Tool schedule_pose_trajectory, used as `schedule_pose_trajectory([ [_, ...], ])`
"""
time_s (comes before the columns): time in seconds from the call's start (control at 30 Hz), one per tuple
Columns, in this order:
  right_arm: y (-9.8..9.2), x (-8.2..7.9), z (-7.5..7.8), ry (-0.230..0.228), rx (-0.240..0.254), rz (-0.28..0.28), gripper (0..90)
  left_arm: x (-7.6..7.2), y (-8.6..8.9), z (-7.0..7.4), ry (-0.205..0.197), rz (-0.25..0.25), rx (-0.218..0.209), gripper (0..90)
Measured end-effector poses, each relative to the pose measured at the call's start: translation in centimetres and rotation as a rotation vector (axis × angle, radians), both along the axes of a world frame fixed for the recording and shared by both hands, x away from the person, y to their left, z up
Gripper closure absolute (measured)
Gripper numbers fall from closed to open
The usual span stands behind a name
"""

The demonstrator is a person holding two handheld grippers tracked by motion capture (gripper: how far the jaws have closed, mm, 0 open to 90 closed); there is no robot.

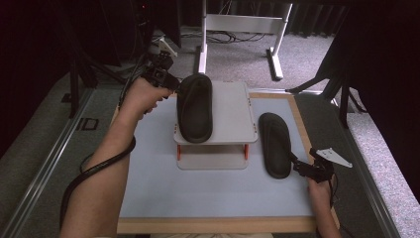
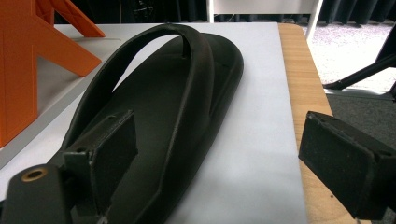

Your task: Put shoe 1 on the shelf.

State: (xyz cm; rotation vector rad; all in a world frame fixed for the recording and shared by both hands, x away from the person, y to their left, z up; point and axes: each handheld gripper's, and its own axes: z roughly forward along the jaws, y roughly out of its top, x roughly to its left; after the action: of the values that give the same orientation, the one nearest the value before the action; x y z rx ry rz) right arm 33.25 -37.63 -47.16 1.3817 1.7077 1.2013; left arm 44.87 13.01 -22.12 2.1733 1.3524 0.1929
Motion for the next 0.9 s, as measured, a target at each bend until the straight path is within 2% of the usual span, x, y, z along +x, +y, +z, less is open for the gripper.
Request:
schedule_pose_trajectory([
  [0.27,0.0,0.0,0.0,0.002,0.0,0.0,10.7,-1.2,2.4,-1.1,-0.022,0.009,0.002,58.1],
  [0.33,0.1,0.0,0.0,0.002,0.0,0.0,10.7,-1.6,3.0,-1.4,-0.022,-0.001,-0.025,58.1],
  [0.47,0.1,0.0,0.0,0.004,-0.002,0.0,10.7,-2.4,3.9,-2.0,-0.039,0.004,-0.029,58.1],
  [0.63,0.2,0.0,0.0,0.004,-0.011,0.002,10.7,-3.3,4.6,-2.9,-0.067,0.004,-0.024,58.1],
  [0.73,0.1,0.0,0.0,0.003,-0.009,0.001,10.7,-4.0,5.0,-3.4,-0.102,0.005,-0.035,58.1],
  [0.77,0.1,0.0,0.0,0.004,-0.009,0.002,10.7,-4.2,5.2,-3.7,-0.108,-0.004,-0.056,58.1],
  [0.83,0.1,0.0,0.0,0.003,-0.011,0.003,10.7,-4.5,5.5,-4.2,-0.112,0.0,-0.044,58.1],
  [0.9,0.2,0.0,0.0,0.003,-0.013,0.003,10.7,-4.7,6.0,-5.1,-0.102,-0.004,-0.057,58.1],
])
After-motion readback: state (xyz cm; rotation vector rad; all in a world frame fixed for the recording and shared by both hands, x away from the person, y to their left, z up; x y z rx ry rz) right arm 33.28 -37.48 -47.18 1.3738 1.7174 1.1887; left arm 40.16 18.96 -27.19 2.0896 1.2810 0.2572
